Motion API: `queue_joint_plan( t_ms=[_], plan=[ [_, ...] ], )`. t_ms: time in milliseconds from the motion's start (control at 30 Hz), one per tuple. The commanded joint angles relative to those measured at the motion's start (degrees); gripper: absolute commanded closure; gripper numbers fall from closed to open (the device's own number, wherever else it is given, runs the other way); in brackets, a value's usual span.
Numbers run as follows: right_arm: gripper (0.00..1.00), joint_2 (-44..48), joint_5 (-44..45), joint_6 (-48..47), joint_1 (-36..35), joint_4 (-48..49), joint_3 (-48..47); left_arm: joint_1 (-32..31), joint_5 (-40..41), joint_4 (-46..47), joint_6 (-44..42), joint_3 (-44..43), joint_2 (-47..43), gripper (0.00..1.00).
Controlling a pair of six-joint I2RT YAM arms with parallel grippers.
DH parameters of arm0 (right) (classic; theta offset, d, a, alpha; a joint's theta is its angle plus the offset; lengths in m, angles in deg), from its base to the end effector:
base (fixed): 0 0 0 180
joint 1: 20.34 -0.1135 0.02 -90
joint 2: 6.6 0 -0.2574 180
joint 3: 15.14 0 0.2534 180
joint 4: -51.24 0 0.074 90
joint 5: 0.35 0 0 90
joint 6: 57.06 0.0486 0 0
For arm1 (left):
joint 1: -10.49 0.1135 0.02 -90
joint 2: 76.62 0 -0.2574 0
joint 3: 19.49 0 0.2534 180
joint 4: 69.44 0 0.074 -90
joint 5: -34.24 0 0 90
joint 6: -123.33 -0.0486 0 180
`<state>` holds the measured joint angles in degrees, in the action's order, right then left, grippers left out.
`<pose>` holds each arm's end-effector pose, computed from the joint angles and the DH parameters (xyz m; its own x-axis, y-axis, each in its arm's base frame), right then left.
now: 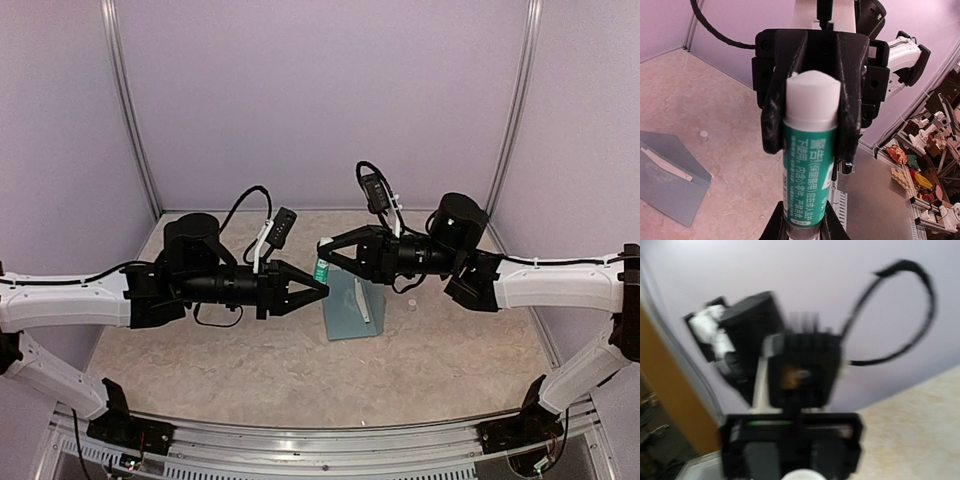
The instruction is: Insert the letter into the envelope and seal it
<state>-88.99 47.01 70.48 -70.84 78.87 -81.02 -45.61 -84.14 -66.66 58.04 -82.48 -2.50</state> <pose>0.1887 0.2806 0.3178 -0.5062 0.0906 -0.8576 -0.8601 -0.1263 0.4943 0.1558 -0.2733 0.2952 -0.4885 0.0675 -0.8700 0.8678 0.1416 -0.4763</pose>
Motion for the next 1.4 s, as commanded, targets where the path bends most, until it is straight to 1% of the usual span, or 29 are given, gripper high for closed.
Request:
queue_joint_plan(
  t_ms=[0, 67, 167, 233, 300, 433, 567, 600, 633, 667, 767, 833, 933, 1000, 1100, 1233, 1300, 1367],
  plan=[
    [0.99, -0.11, 9.77, -4.25, -1.58, -11.09, -4.4, -1.17, 16.5, -7.08, -4.66, -3.11, -0.94, 1.0],
    [1.0, -1.09, 16.61, -6.37, -2.83, -17.95, -7.17, -1.29, 20.18, -7.45, -4.68, -3.01, -0.89, 1.0],
    [1.0, -4.05, 27.16, -6.29, -4.04, -27.8, -12.03, -1.76, 26.19, -7.73, -4.05, -2.88, -1.07, 1.0],
    [1.0, -6.33, 33.44, -4.7, -4.69, -32.69, -14.67, -1.9, 30.09, -8.01, -3.36, -2.84, -0.88, 1.0],
    [1.0, -8.55, 38.23, -3.41, -5.29, -35.57, -16.94, -2.0, 32.24, -8.43, -2.91, -2.99, -0.47, 1.0],
    [1.0, -11.66, 43.15, -1.91, -6.56, -37.94, -20.15, -2.27, 34.47, -10.49, -2.35, -4.51, 1.66, 1.0],
    [1.0, -11.42, 44.1, -1.61, -6.7, -37.1, -20.33, -2.44, 36.34, -11.71, -1.8, -5.39, 2.95, 1.0],
    [0.99, -10.76, 44.01, -2.04, -6.71, -36.65, -19.98, -2.41, 36.35, -11.6, -1.71, -5.31, 2.71, 1.0],
    [0.96, -9.79, 43.68, -2.73, -6.67, -35.89, -19.15, -2.39, 35.87, -11.39, -1.54, -5.16, 2.5, 1.0],
    [0.91, -8.77, 42.93, -4.02, -6.63, -34.52, -18.09, -2.18, 34.91, -11.11, -1.44, -4.89, 2.16, 1.0],
    [0.69, -4.84, 38.28, -9.25, -6.03, -31.58, -15.1, -0.57, 29.56, -10.24, -0.46, -4.15, 1.34, 1.0],
    [0.56, -2.42, 34.94, -11.1, -5.32, -30.28, -12.95, 0.22, 25.57, -9.74, -0.12, -3.62, 0.91, 1.0],
    [0.4, 1.16, 27.68, -10.92, -2.59, -25.38, -8.12, 1.08, 20.52, -7.33, -0.1, -2.01, -0.23, 1.0],
    [0.32, 2.91, 20.99, -9.14, -0.68, -20.39, -4.93, 1.71, 16.47, -4.78, 0.05, -0.75, -1.56, 1.0],
    [0.26, 4.2, 12.26, -5.96, 0.95, -11.77, -0.97, 2.35, 9.62, -1.72, 0.34, 0.46, -2.63, 1.0],
    [0.23, 3.66, 4.75, -4.17, 1.09, -4.83, 0.62, 1.83, 2.22, 0.75, 0.0, 0.74, -3.26, 1.0],
    [0.26, 2.88, 2.03, -3.73, 1.11, -2.38, 0.31, 1.25, -0.23, 1.7, -0.05, 0.65, -3.37, 1.0],
    [0.34, 2.07, -0.18, -3.58, 0.98, -1.21, -0.35, 0.77, -3.26, 3.24, 0.57, 0.45, -3.16, 1.0]
  ],
)
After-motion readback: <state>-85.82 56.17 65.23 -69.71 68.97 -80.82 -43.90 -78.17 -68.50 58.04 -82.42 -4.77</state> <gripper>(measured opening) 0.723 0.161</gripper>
